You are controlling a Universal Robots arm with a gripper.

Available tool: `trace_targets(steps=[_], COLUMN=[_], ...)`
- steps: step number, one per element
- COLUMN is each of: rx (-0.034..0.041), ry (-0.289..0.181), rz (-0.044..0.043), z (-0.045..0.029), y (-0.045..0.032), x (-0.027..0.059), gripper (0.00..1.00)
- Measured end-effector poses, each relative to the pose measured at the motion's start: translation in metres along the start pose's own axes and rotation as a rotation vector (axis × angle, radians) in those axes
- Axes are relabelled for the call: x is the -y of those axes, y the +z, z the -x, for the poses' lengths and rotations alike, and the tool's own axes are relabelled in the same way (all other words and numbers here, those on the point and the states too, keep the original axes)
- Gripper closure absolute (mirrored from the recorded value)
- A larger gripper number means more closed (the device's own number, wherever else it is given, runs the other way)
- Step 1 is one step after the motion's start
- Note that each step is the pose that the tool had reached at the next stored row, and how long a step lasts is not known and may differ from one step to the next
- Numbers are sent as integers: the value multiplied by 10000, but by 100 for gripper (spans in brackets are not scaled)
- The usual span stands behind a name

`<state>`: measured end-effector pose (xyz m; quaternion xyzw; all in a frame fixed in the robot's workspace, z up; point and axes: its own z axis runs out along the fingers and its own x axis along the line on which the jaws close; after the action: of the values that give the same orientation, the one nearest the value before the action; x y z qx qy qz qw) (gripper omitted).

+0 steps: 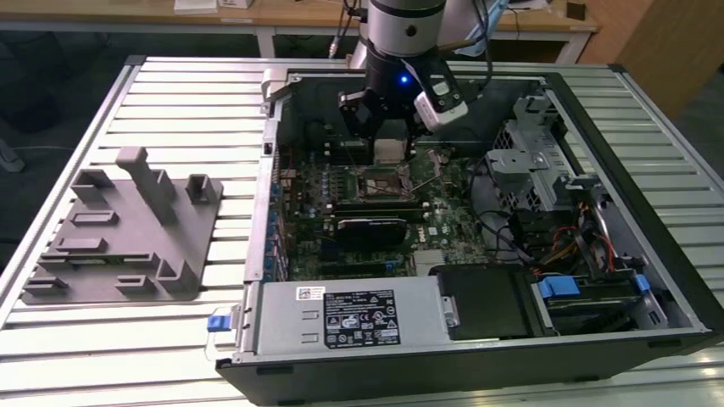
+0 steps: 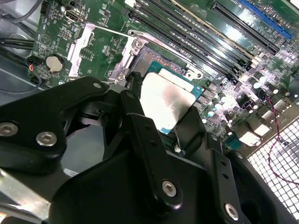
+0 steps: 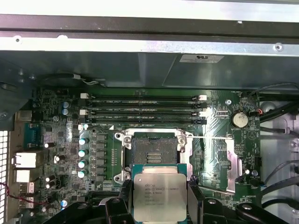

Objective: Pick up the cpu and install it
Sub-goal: 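Place the cpu into insertion slot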

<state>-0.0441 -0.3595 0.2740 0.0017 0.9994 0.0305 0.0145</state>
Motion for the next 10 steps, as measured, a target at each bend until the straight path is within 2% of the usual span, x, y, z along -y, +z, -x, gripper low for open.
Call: trace_targets(steps=[10], rx=[0], ry=[-2], rz=[11], z=[0], y=[0], x=[0], gripper=[45])
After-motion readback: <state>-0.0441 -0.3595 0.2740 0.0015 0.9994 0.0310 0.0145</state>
